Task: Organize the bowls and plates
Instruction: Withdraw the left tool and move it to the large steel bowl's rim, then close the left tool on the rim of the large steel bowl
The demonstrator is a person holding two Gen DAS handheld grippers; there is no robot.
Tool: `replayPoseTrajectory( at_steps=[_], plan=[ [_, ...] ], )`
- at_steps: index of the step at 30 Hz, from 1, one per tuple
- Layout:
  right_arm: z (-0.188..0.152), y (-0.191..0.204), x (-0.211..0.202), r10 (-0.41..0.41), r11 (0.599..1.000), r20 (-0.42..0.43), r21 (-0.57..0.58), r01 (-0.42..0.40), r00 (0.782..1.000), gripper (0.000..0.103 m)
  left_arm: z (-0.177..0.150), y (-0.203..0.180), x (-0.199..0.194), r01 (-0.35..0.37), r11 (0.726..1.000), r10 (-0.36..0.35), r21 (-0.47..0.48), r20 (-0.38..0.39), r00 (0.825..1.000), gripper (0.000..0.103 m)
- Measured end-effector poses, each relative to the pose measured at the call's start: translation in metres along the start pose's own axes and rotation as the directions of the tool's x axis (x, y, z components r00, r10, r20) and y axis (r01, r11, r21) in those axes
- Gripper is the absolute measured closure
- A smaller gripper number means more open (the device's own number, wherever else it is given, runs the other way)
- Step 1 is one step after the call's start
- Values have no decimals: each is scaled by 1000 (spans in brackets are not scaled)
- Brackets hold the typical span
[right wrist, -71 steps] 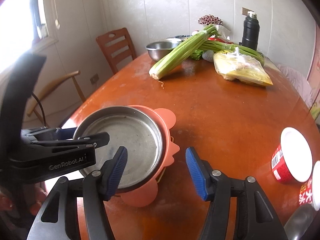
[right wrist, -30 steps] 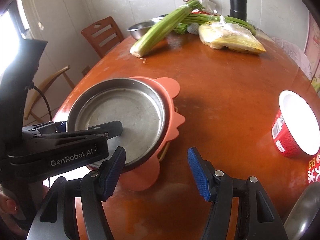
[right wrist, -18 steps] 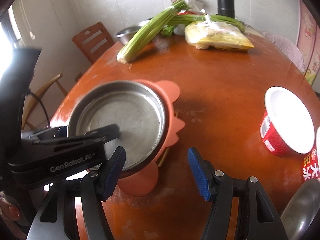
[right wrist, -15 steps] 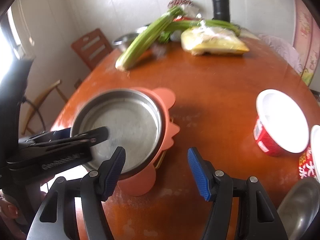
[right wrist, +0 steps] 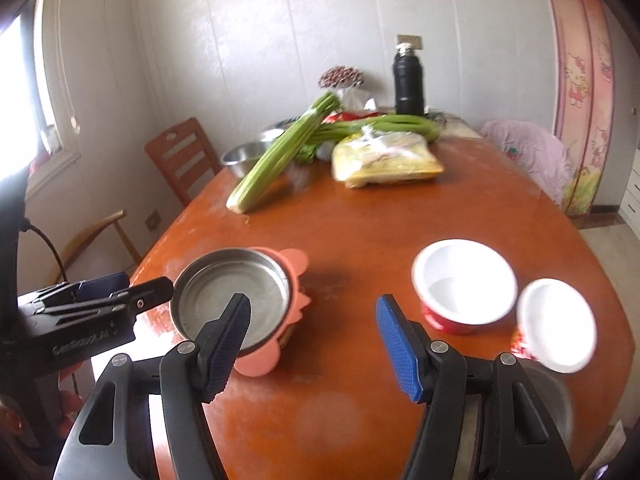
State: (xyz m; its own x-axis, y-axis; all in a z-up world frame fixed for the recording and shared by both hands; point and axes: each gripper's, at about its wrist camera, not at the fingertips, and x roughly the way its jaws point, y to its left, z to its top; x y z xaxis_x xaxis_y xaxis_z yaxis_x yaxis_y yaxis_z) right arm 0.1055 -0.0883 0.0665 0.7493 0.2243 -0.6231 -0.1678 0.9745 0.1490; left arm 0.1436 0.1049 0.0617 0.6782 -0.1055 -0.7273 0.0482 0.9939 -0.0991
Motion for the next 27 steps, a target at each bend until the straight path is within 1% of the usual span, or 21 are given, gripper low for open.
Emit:
replayPoseTrajectory(
  at_steps=[2,7,11,15,21,23,24,27],
  plan=[
    [-1,-12,-10,-16,1000,8,9,16,1000,32,-4,-16,-6,19,1000,-20,19,9,1000,35],
    [-16,-54,-39,-70,996,19,50,69,997,32,-14,-57,-10,68,996,-69,65,9,998,35],
    [-28,-84,-56,-104,993,6,62,104,995,32,-21,-88,-7,93,991,-92,96,-11,996,35],
    [-38,-113,-68,-122,990,-12,67,122,992,32,-27,-116,-3,131,985,-127,115,-40,991,35],
    [-52,-146,-74,-121,990,-52,72,124,991,32,-37,-156,5,146,978,-137,147,-70,988,35],
    [-57,-152,-73,-118,990,-71,66,123,990,32,-42,-170,9,155,973,-141,170,-88,986,35],
    [-60,-157,-71,-116,990,-83,67,122,990,32,-45,-179,12,147,972,-132,180,-96,987,35],
    [-69,-166,-67,-106,992,-115,53,112,988,32,-52,-194,19,153,969,-132,193,-117,984,35]
  ],
)
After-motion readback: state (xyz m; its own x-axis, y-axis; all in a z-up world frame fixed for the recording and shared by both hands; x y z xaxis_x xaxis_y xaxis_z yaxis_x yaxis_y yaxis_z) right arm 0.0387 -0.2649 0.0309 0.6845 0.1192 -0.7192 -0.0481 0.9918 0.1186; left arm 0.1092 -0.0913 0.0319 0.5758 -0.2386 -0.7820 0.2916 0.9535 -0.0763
